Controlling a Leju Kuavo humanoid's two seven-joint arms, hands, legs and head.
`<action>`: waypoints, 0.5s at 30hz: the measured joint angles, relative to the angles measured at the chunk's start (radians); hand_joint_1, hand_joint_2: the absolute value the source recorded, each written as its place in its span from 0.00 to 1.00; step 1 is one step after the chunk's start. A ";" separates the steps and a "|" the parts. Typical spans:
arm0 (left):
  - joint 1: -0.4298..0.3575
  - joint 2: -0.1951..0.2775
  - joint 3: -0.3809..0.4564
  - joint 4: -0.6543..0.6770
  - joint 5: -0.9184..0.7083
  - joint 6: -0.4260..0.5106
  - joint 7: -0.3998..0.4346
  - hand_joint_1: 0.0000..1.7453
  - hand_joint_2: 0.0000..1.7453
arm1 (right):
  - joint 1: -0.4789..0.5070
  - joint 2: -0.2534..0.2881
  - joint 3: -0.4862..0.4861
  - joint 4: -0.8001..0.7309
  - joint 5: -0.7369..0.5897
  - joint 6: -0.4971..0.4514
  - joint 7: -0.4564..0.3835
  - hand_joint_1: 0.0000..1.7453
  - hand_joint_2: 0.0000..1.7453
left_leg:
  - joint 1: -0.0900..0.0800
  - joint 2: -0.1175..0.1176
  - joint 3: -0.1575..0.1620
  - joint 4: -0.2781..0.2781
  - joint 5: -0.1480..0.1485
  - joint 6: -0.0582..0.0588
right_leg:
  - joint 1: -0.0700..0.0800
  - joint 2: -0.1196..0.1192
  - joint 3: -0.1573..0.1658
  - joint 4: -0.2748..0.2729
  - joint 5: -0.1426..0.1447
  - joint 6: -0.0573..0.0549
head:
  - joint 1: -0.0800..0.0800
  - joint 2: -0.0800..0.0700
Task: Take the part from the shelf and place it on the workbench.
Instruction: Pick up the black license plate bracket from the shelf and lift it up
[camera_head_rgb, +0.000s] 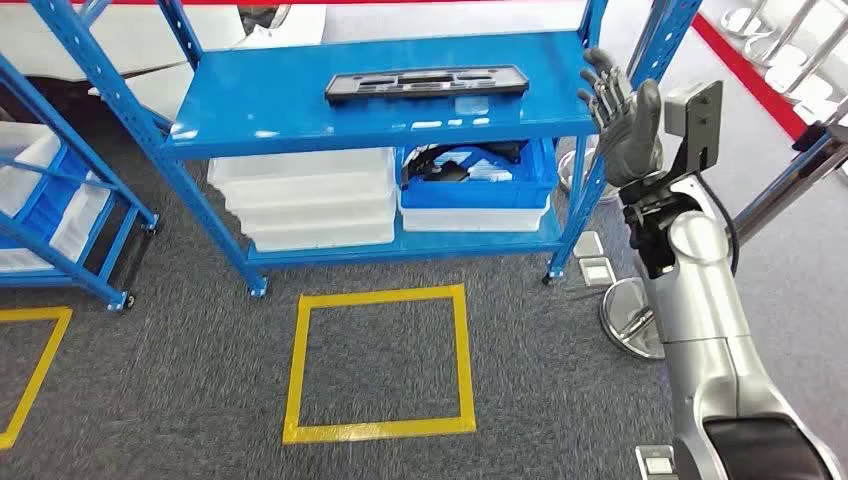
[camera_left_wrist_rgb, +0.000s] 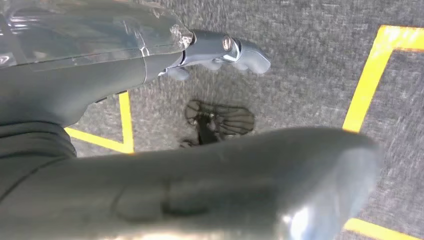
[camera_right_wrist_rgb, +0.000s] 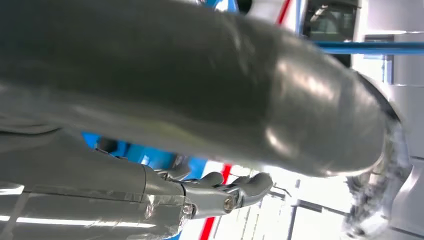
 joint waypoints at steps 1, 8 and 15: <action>-0.001 0.000 0.000 0.000 0.000 0.000 0.000 0.00 0.00 | 0.002 0.000 0.000 -0.002 0.000 0.000 0.002 0.00 0.00 | -0.001 0.000 0.001 -0.005 -0.003 0.001 | -0.001 0.000 0.000 -0.002 0.001 0.003 | -0.001 0.000; 0.000 0.000 0.000 0.000 0.000 0.000 0.000 0.00 0.00 | 0.013 -0.003 -0.008 -0.019 0.000 -0.002 0.012 0.00 0.00 | 0.016 0.002 0.047 -0.058 -0.011 0.009 | -0.004 -0.001 -0.119 0.223 -0.094 0.032 | 0.024 0.000; 0.000 -0.001 -0.001 0.001 -0.002 0.000 0.000 0.00 0.00 | 0.024 -0.008 -0.013 -0.033 0.000 -0.001 0.023 0.00 0.00 | 0.024 0.000 0.070 -0.026 -0.059 -0.021 | -0.009 -0.002 -0.073 0.019 0.064 0.037 | 0.051 0.000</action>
